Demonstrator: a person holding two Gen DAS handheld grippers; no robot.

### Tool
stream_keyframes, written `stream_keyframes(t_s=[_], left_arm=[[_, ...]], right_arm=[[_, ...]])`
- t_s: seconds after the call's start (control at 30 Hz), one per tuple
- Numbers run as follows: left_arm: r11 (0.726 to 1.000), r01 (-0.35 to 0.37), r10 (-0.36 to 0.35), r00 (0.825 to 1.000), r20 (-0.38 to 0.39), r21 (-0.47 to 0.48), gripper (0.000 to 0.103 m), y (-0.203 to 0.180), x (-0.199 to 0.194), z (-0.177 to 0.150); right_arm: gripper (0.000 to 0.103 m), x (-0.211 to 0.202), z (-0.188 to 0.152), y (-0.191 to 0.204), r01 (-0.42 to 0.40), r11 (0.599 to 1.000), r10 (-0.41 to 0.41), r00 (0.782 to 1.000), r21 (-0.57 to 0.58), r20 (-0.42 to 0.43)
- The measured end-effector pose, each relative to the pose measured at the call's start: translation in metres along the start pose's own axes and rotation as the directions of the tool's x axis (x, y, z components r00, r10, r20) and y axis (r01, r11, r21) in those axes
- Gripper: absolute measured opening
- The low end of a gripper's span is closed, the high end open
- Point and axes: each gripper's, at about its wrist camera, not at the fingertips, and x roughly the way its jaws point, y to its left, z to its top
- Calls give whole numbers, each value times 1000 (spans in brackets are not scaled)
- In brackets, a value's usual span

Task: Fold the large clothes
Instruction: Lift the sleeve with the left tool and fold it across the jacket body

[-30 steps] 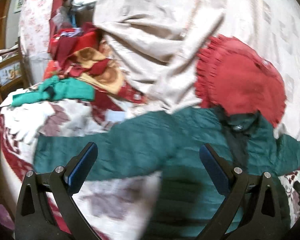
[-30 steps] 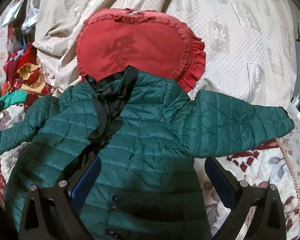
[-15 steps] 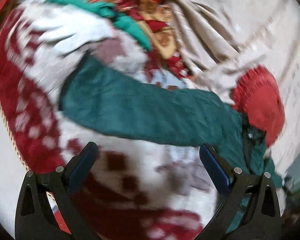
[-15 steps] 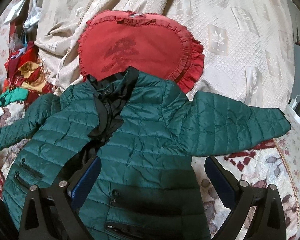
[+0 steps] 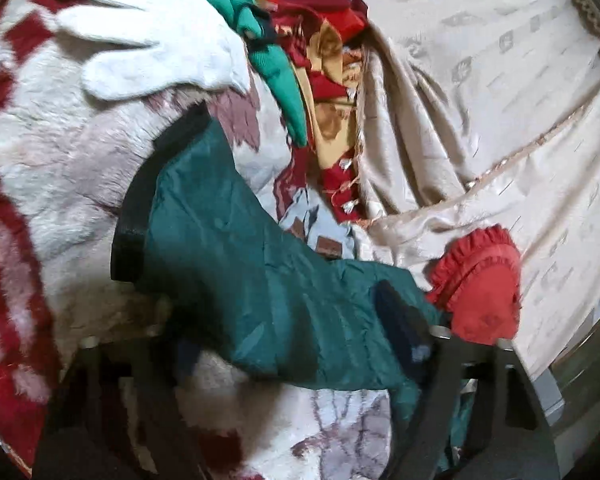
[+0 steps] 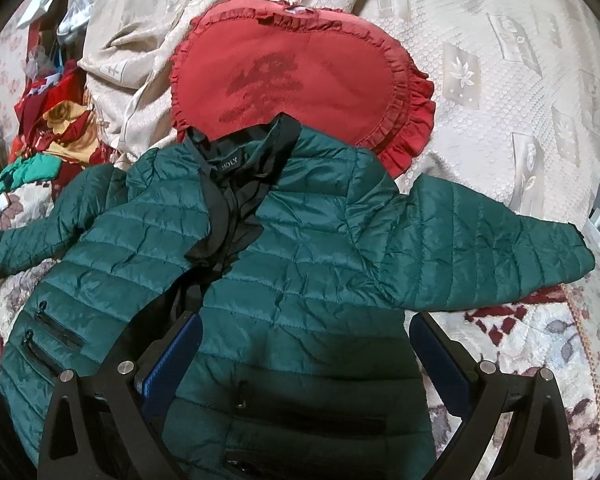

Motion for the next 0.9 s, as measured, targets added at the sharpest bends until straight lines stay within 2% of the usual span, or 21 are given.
stream_keyframes(t_s=[0.07,0.1,0.13,0.27,0.43,0.47,0.5,0.57,0.6,0.67,0.77,0.83,0.9], left_arm=[[998,-67,67,997,-30,-11,71,7,12,0],[994,-110,109,993,-53,-19,66,12,20,0],[992,-123,122,991,-47,-10,65,12,21,1],[989,-144,144,989,-35,-18,68,9,21,4],[981,-166,163,986,-42,-100,68,13,17,7],[977,-180,176,983,-52,-110,62,12,17,8],[971,-205,199,978,-60,-119,42,11,17,10],[958,-258,250,965,-76,-125,12,8,16,11],[957,-262,254,964,-74,-122,11,5,14,11],[956,-289,286,957,-43,-57,10,-16,6,12],[958,-276,277,961,-1,76,10,-64,0,9],[956,-243,244,970,14,163,10,-102,3,4],[953,-191,193,981,15,237,9,-147,10,-5]], right_arm=[[103,2,1,1,-7,1000,7,1000,3,-7],[103,3,1,2,-11,1000,11,1000,3,-8],[103,4,1,4,-13,1000,13,1000,-3,-10],[102,4,0,8,-11,1000,11,1000,-17,-9],[103,2,1,1,-4,1000,4,1000,2,-5],[103,1,0,-2,2,1000,-2,1000,7,-8],[103,1,0,-5,10,1000,-10,1000,12,-11],[103,0,-2,-11,24,1000,-24,1000,20,-16],[102,-1,-3,-14,34,999,-34,999,25,-18],[102,-3,-5,-22,55,998,-55,998,38,-23],[102,-7,-13,-39,77,994,-76,997,74,-19],[102,-2,-20,-52,103,990,-97,993,100,-62],[102,-2,-24,-64,88,986,-77,994,141,-76]])
